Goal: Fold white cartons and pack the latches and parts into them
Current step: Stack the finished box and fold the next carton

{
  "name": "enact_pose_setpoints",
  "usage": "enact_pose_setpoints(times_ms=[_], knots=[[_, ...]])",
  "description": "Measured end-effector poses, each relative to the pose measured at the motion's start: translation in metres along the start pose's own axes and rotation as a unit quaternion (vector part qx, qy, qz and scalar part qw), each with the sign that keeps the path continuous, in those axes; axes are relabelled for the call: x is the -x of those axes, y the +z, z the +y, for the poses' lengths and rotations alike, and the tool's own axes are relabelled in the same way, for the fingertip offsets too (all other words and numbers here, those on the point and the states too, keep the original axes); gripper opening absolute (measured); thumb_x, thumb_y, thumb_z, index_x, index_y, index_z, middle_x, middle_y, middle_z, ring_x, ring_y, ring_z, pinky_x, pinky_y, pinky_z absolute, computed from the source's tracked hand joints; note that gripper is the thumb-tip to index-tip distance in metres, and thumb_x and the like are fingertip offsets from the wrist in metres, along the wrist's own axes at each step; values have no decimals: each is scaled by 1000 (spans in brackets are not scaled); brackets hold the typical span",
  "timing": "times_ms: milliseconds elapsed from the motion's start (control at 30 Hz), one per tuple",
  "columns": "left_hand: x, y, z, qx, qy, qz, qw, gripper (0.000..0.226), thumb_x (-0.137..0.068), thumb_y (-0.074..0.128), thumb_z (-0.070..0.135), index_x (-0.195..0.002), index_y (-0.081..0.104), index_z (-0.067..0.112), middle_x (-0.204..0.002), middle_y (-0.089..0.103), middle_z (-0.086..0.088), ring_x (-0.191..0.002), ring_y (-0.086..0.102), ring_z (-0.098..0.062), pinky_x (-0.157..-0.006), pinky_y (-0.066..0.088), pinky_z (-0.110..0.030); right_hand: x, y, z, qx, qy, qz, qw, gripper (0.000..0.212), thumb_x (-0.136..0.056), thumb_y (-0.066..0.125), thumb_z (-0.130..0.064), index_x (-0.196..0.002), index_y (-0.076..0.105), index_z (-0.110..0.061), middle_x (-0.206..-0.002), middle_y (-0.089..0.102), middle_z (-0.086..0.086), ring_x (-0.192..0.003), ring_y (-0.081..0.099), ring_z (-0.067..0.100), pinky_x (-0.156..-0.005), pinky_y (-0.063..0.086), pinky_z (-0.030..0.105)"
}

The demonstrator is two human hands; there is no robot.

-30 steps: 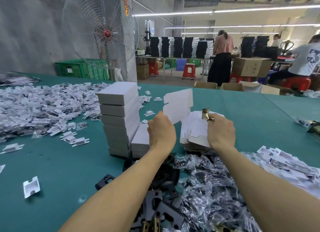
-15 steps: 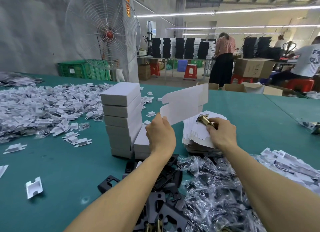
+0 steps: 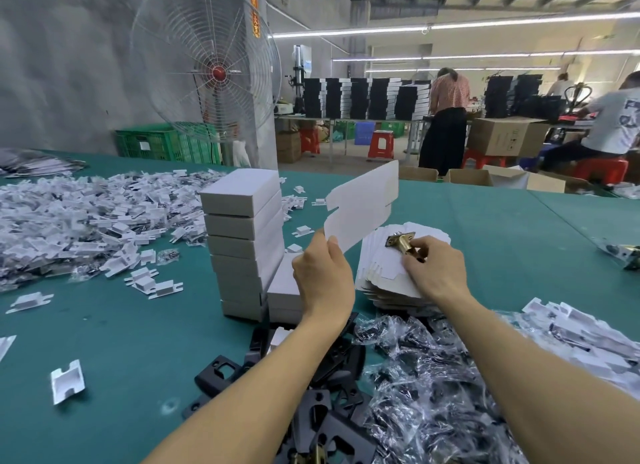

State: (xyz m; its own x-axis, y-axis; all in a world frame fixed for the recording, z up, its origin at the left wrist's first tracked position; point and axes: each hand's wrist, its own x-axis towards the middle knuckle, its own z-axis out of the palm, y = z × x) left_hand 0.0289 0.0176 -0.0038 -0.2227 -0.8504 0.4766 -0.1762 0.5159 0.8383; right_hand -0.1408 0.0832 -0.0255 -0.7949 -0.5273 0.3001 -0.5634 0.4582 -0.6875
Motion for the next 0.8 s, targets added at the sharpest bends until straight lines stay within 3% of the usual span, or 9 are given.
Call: enact_pose_setpoints(times_ms=[167, 267, 333, 400, 467, 533, 600, 700, 800], knots=[[7, -3, 8, -15, 56, 10, 998, 25, -105, 44, 13, -106, 63, -3, -76, 68, -17, -78, 72, -34, -63, 53, -47, 1, -7, -11, 47, -22, 1, 999, 40, -97, 54, -33, -132, 59, -15, -125, 65, 12, -121, 50, 36, -103, 41, 42], [14, -8, 13, -53, 190, 15, 980, 27, -101, 53, 6, -124, 67, 3, -76, 73, -12, -61, 65, -24, -57, 50, -34, 15, -28, -31, -128, 3, 68, 989, 38, -100, 38, -41, -96, 66, -15, -101, 68, 9, -102, 60, 34, -86, 46, 46], [23, -12, 14, -84, 278, -40, 956, 30, -99, 58, 4, -128, 66, 7, -78, 74, -8, -56, 62, -18, -51, 50, -24, 27, -48, -47, -327, 92, 29, 940, 51, -95, 33, -59, -92, 64, -19, -92, 70, 7, -86, 68, 31, -78, 55, 47], [31, -16, 11, -112, 344, -100, 927, 35, -95, 61, -2, -126, 68, 12, -102, 77, -8, -78, 74, -24, -61, 61, -36, 39, -65, -52, -426, 144, -14, 893, 53, -96, 39, -62, -100, 66, -17, -95, 73, 10, -77, 71, 28, -69, 60, 43], [37, -23, 9, -126, 371, -179, 903, 39, -91, 66, 2, -127, 68, 17, -129, 67, -5, -111, 69, -24, -80, 62, -46, 52, -78, -52, -414, 139, -33, 899, 28, -101, 51, -33, -98, 65, -10, -102, 72, 16, -76, 69, 27, -66, 58, 39], [40, -32, 11, -151, 322, -316, 880, 50, -91, 71, 33, -139, 58, 29, -151, 48, 6, -136, 48, -12, -104, 50, -43, 66, -85, -45, -412, 120, -35, 903, 16, -98, 50, -3, -94, 64, -9, -111, 70, 20, -85, 66, 31, -78, 56, 45], [44, -38, 14, -173, 253, -396, 865, 78, -80, 68, 66, -147, 44, 34, -160, 25, 18, -144, 29, -3, -117, 35, -37, 83, -94, -38, -435, 111, -40, 893, 23, -96, 50, 5, -98, 64, -13, -111, 70, 16, -90, 66, 31, -81, 56, 47], [53, -41, 26, -110, 169, -359, 911, 107, -69, 65, 81, -154, 20, 35, -158, 13, 24, -143, 24, -2, -117, 32, -36, 110, -102, -34, -480, 92, -84, 868, 25, -94, 54, 4, -109, 66, -13, -102, 76, 6, -85, 71, 23, -69, 60, 41], [62, -36, 41, -74, 130, -340, 928, 128, -57, 67, 84, -152, -8, 44, -156, 14, 21, -139, 31, -5, -111, 38, -37, 133, -99, -37, -459, 44, -131, 877, 22, -94, 56, 3, -106, 70, -9, -99, 77, 6, -85, 74, 19, -64, 60, 34]])
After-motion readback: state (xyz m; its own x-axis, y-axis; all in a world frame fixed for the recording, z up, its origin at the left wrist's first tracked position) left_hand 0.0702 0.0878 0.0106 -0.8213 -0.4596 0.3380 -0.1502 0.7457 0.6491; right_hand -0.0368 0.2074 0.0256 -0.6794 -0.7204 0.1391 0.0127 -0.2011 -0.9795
